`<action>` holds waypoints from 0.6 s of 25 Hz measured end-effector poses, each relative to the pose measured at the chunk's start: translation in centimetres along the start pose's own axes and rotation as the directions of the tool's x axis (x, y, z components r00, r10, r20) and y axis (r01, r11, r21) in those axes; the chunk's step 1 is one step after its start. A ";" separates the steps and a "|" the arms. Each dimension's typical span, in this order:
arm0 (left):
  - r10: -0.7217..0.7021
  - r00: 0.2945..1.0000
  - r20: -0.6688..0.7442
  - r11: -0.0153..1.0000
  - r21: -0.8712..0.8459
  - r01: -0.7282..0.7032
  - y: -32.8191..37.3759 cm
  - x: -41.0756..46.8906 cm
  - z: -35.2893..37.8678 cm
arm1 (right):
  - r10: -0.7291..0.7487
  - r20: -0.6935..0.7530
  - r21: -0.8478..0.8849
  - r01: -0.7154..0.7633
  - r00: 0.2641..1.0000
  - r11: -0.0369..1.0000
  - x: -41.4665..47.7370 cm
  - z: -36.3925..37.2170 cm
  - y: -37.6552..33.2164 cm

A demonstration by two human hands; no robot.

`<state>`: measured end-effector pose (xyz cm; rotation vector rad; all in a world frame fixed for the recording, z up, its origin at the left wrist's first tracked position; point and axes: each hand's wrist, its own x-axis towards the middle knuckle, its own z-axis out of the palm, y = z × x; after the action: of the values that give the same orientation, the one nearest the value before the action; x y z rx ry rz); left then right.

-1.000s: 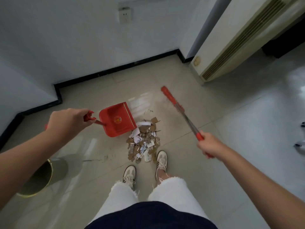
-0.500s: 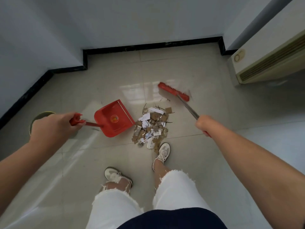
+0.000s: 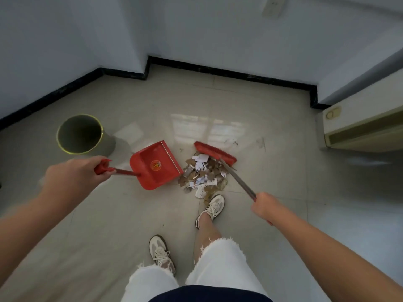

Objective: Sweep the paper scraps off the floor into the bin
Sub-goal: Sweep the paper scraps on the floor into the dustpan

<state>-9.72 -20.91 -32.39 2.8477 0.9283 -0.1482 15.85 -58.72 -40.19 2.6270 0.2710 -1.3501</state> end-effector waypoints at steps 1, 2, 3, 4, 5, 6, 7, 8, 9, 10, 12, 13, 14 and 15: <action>-0.001 1.000 -0.022 1.000 -0.014 0.001 -0.9 -1.4 0.1 | -0.005 -0.030 0.013 0.005 1.000 1.000 -0.7 -0.1 0.2; 0.009 0.999 -0.053 1.000 -0.022 -0.010 -2.0 -2.9 0.1 | -0.013 -0.060 0.054 0.016 0.998 0.998 -1.5 0.0 0.4; 0.017 0.997 -0.077 1.000 -0.024 -0.019 -3.1 -4.1 0.3 | -0.012 -0.085 0.128 0.023 0.996 0.992 -2.2 0.2 0.7; 0.013 0.996 -0.088 1.000 -0.026 -0.016 -4.2 -5.3 0.6 | -0.008 -0.105 0.217 0.030 0.994 0.976 -3.1 0.6 1.2; -0.003 0.996 -0.089 0.999 -0.033 0.001 -5.4 -6.8 0.9 | 0.001 -0.118 0.281 0.033 0.993 0.959 -4.2 1.0 1.6; -0.020 0.996 -0.083 0.999 -0.044 0.016 -6.6 -8.2 1.4 | -0.008 -0.125 0.309 0.047 0.992 0.950 -5.7 1.3 1.8; -0.045 0.996 -0.073 0.997 -0.058 0.040 -7.8 -10.0 2.1 | -0.033 -0.127 0.292 0.069 0.991 0.954 -7.3 1.6 1.5; -0.065 0.996 -0.067 0.996 -0.071 0.060 -8.8 -11.7 2.8 | -0.056 -0.130 0.270 0.090 0.990 0.959 -8.7 1.7 1.0; -0.092 0.994 -0.062 0.993 -0.083 0.087 -9.4 -13.1 3.6 | -0.084 -0.135 0.240 0.115 0.987 0.964 -9.9 1.7 0.1; -0.130 0.989 -0.069 0.988 -0.098 0.123 -9.9 -14.5 4.2 | -0.117 -0.140 0.203 0.144 0.983 0.968 -10.6 1.7 -1.2; -0.225 0.972 -0.072 0.968 -0.126 0.215 -10.7 -16.3 4.8 | -0.188 -0.157 0.127 0.209 0.969 0.970 -10.5 2.4 -4.8; -0.276 0.960 -0.053 0.954 -0.137 0.267 -11.0 -16.9 4.9 | -0.222 -0.156 0.087 0.237 0.963 0.968 -9.9 2.9 -7.0; -0.322 0.946 -0.029 0.939 -0.140 0.315 -11.3 -17.4 4.9 | -0.254 -0.143 0.054 0.264 0.957 0.963 -9.1 3.4 -9.5; -0.363 0.932 -0.007 0.924 -0.136 0.359 -11.5 -17.9 4.9 | -0.280 -0.117 0.032 0.286 0.953 0.958 -8.1 4.1 -12.1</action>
<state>-31.23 -22.85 -35.94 2.5389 1.4078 -0.0753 5.15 -48.67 -36.81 2.7924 0.6622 -1.3030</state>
